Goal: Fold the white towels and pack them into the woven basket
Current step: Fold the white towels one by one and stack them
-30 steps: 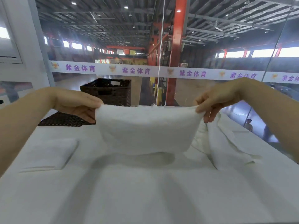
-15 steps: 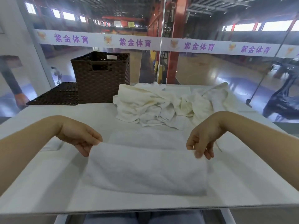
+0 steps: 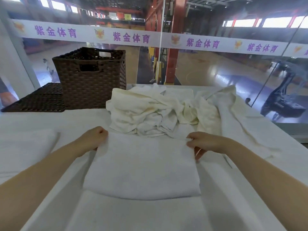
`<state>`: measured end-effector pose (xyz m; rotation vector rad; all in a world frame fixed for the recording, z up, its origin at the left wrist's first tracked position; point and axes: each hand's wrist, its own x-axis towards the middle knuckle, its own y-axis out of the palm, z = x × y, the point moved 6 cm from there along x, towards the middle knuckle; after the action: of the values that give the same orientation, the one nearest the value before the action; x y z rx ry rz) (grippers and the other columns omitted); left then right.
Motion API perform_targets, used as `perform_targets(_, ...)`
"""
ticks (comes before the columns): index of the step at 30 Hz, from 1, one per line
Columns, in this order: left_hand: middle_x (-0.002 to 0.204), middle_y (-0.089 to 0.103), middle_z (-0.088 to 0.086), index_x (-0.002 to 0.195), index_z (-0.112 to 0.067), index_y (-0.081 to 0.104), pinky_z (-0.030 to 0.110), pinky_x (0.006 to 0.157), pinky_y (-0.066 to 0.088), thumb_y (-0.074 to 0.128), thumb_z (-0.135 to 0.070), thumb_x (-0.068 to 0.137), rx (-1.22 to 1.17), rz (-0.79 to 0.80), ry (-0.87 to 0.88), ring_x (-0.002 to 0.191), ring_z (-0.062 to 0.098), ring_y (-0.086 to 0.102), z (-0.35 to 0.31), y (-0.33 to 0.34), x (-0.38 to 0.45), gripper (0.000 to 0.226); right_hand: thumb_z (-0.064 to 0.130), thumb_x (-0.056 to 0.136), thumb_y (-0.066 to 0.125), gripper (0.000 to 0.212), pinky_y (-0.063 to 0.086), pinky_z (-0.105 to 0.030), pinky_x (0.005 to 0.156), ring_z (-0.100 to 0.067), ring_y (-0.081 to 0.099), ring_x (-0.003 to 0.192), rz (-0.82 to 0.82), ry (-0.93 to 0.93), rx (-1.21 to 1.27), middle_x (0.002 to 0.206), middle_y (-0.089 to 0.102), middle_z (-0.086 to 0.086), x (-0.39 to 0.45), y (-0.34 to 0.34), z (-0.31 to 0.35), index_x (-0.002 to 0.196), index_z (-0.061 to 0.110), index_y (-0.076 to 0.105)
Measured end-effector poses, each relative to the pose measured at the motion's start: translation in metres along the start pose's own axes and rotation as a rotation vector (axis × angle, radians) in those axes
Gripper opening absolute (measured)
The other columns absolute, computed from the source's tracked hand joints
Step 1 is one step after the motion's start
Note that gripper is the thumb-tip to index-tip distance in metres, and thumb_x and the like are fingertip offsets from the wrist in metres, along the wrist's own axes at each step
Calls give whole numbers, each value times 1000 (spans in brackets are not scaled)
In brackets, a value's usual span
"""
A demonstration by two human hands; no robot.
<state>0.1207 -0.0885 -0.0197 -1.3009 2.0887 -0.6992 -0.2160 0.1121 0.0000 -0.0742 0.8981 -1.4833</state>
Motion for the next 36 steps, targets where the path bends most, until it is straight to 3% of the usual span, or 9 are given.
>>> perform_targets(4, 87, 61, 9, 97, -10, 52, 32, 60, 36, 34, -32, 103, 186, -147, 89, 77, 22, 56, -5, 10, 11, 29, 15, 95, 50, 15, 59, -34, 67, -27, 71, 82, -159, 47, 44, 101, 67, -15, 16, 4, -13, 107, 9, 58)
perform_targets(10, 78, 59, 7, 92, -13, 49, 34, 60, 37, 37, -30, 101, 165, -213, 140, 71, 21, 55, -1, 23, 17, 23, 18, 95, 46, 15, 50, -25, 55, -16, 62, 72, -398, 32, -89, 93, 64, -6, 26, 4, -21, 102, 13, 58)
perform_targets(16, 78, 59, 6, 92, -12, 51, 36, 64, 42, 39, -29, 101, 192, -247, 195, 71, 20, 55, 0, 31, 19, 23, 14, 97, 45, 11, 32, -10, 61, -10, 51, 83, -602, -50, -259, 93, 52, 5, 33, 17, -35, 98, 20, 55)
perform_targets(20, 75, 54, 3, 87, -12, 51, 34, 60, 39, 45, -24, 99, 210, -264, 295, 68, 18, 52, -1, 31, 20, 17, 18, 97, 48, 17, 37, -20, 69, -10, 52, 89, -622, -86, -226, 101, 55, 5, 33, 22, -37, 111, 21, 58)
perform_targets(24, 81, 52, 0, 90, -14, 49, 34, 60, 34, 47, -21, 98, 213, -310, 327, 74, 22, 52, 1, 38, 22, 11, 32, 97, 50, 13, 37, -25, 73, -10, 53, 86, -668, -79, -255, 99, 56, 8, 37, 27, -40, 105, 27, 59)
perform_targets(27, 78, 52, -1, 89, -15, 47, 34, 58, 34, 47, -24, 98, 186, -306, 314, 71, 21, 51, 0, 43, 25, 12, 30, 98, 50, 11, 36, -24, 72, -10, 55, 86, -725, -101, -232, 99, 59, 8, 37, 26, -44, 101, 26, 60)
perform_targets(31, 85, 52, 2, 90, -15, 45, 36, 63, 40, 47, -27, 98, 272, -309, 306, 76, 25, 53, 0, 44, 35, 14, 25, 98, 52, 7, 34, -12, 68, -7, 53, 84, -736, -156, -195, 97, 59, 9, 36, 24, -47, 97, 28, 58)
perform_targets(34, 98, 54, 3, 104, -15, 48, 39, 68, 48, 49, -27, 97, 328, -296, 300, 85, 27, 57, -2, 45, 39, 14, 28, 97, 52, 5, 42, -24, 72, -12, 57, 87, -754, -148, -215, 100, 58, 8, 33, 26, -45, 100, 28, 56)
perform_targets(36, 106, 56, 6, 120, -13, 49, 42, 72, 51, 56, -24, 93, 443, -328, 325, 92, 30, 58, -6, 44, 39, 30, 34, 97, 49, 16, 47, -31, 69, -17, 58, 90, -795, -110, -425, 104, 56, 5, 32, 28, -41, 109, 25, 55)
